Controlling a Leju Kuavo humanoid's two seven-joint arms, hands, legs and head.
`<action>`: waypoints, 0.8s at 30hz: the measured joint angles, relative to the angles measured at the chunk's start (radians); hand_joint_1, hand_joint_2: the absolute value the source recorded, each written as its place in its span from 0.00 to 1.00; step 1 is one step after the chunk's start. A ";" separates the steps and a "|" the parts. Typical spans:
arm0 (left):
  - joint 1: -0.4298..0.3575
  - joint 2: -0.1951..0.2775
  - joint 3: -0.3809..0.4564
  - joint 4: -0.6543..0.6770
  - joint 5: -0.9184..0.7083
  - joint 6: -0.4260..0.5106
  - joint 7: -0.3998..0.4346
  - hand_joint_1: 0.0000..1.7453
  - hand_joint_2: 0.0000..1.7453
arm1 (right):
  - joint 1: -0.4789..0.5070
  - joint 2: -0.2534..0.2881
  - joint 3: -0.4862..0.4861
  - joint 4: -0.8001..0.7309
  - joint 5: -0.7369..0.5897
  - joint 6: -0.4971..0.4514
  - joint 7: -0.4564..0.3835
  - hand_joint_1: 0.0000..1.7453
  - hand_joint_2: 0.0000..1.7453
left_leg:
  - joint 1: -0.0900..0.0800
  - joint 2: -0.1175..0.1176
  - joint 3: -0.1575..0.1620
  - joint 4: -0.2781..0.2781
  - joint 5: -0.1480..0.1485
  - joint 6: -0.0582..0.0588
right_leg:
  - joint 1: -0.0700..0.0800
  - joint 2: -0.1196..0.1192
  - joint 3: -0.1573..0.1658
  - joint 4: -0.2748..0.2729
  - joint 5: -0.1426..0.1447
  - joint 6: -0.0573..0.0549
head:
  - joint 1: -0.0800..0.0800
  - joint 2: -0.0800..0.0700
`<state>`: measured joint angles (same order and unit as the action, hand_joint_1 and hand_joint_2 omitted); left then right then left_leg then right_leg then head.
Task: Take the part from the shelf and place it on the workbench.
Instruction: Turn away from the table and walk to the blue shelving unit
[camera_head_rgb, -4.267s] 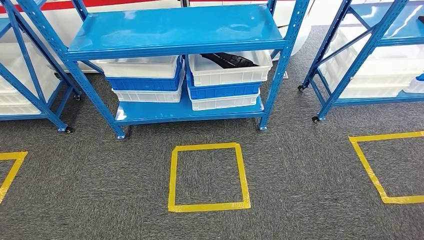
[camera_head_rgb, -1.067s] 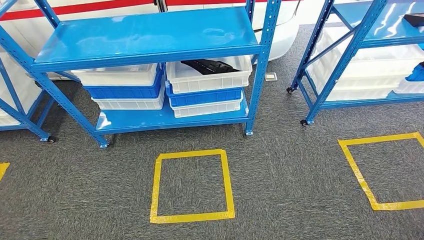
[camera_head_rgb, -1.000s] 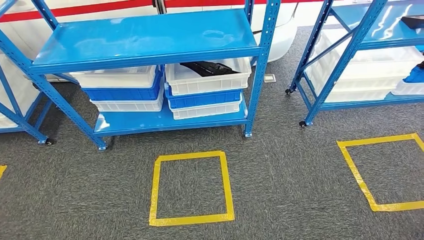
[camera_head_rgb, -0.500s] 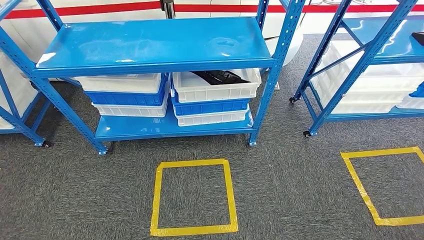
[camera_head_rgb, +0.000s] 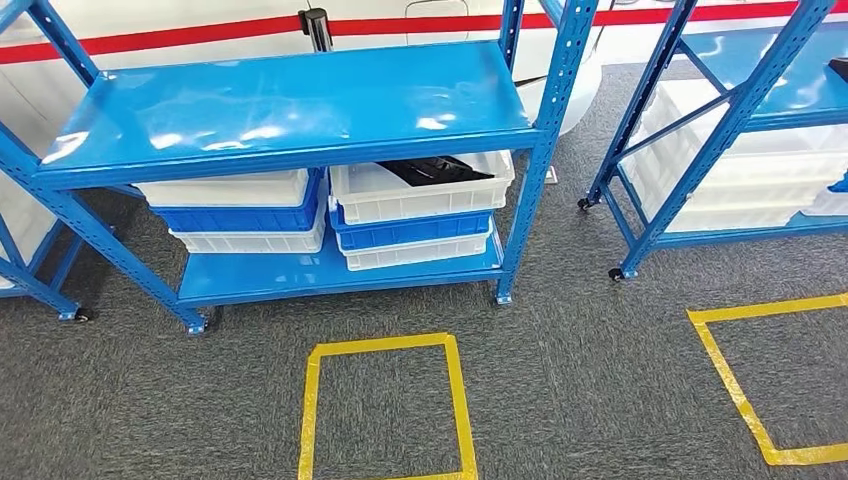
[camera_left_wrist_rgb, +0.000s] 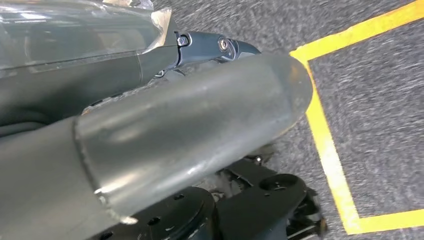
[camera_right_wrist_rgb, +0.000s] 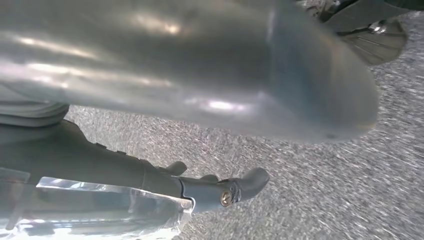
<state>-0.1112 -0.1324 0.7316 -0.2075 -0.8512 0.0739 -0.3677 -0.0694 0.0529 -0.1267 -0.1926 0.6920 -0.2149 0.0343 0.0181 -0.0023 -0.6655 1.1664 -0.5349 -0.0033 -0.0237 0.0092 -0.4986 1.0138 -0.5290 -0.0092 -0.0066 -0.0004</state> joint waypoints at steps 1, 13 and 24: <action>0.001 0.000 0.000 0.000 0.000 0.005 0.001 0.00 0.00 | -0.001 0.001 0.000 0.000 0.001 0.000 0.000 0.00 0.00 | -0.002 0.000 0.010 -0.052 0.044 0.004 | 0.000 0.001 0.014 0.001 -0.009 0.004 | 0.001 0.000; -0.003 -0.002 0.000 0.000 -0.007 0.051 -0.003 0.00 0.00 | -0.007 0.003 0.000 -0.001 0.009 0.002 0.002 0.00 0.00 | -0.023 -0.005 0.086 -0.149 0.072 0.067 | 0.014 -0.002 -0.159 0.283 -0.115 0.041 | 0.003 0.000; -0.005 -0.002 -0.001 0.000 -0.011 0.053 0.004 0.00 0.00 | -0.011 0.004 0.000 -0.001 0.016 0.002 0.002 0.00 0.00 | -0.023 -0.008 0.086 -0.058 -0.022 0.021 | 0.001 -0.007 -0.072 0.006 0.056 0.011 | -0.004 0.000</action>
<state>-0.1163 -0.1347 0.7309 -0.2075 -0.8619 0.1267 -0.3639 -0.0801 0.0564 -0.1270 -0.1934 0.7077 -0.2133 0.0362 -0.0048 -0.0099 -0.5792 1.1085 -0.5570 0.0173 -0.0223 0.0017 -0.5710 1.0194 -0.4726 0.0020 -0.0103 -0.0004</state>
